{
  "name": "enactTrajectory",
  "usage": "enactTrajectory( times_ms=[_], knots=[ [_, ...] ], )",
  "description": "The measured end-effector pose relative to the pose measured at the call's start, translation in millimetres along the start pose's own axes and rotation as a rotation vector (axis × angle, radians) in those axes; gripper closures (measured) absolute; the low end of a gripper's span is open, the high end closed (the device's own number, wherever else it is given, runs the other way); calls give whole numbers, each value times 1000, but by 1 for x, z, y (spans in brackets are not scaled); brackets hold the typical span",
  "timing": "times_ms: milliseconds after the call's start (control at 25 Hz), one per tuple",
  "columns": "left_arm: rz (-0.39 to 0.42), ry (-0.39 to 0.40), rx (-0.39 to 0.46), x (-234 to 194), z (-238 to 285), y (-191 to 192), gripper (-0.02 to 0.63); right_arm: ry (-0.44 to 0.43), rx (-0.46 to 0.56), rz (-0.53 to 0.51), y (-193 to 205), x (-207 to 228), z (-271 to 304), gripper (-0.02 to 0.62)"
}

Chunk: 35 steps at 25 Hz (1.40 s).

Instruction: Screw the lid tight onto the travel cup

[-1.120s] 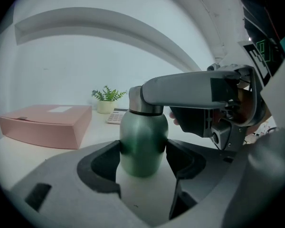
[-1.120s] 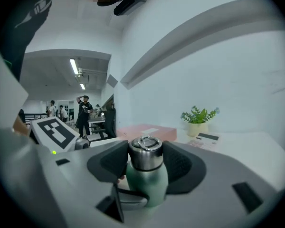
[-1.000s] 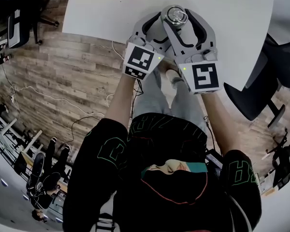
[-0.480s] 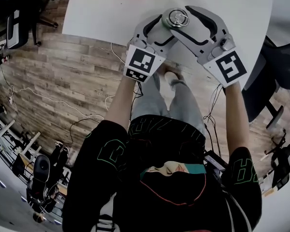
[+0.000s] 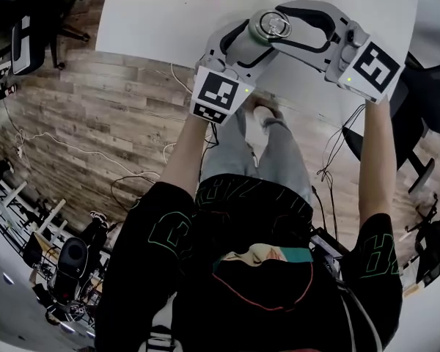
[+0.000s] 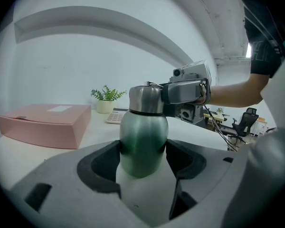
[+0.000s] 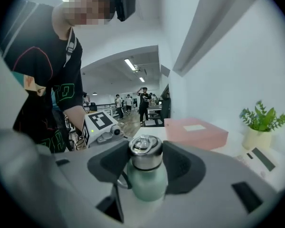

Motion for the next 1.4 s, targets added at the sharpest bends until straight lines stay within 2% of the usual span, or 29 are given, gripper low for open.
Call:
enactTrajectory(
  times_ms=[120,280,840,1040,1200,1400],
  knots=[
    [1,0,0,0,-1,-1,293,25,24,-17,1,-3,0,364],
    [-1,2,-2,0,0,-1,293,134,75,-5,5,-12,0,365],
    [3,-1,-6,0,2,0,293,705,201,64,11,-59,20,365],
    [7,-10,-2,1,2,-1,293,884,226,84,11,-71,30,365],
    [11,-26,7,3,4,-1,291,962,200,100,10,-74,35,364],
    [30,-39,4,8,2,0,288,1002,145,124,7,-79,38,360]
  ],
)
Point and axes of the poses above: the fingertips, and each gripper's own axes: z forward along the fingers, x to its right, y out of its underside, the point moved 10 cm from there along -z, backward along the fingers, and after that the axes turned 4 degrees about x, right-handed, at the moved point
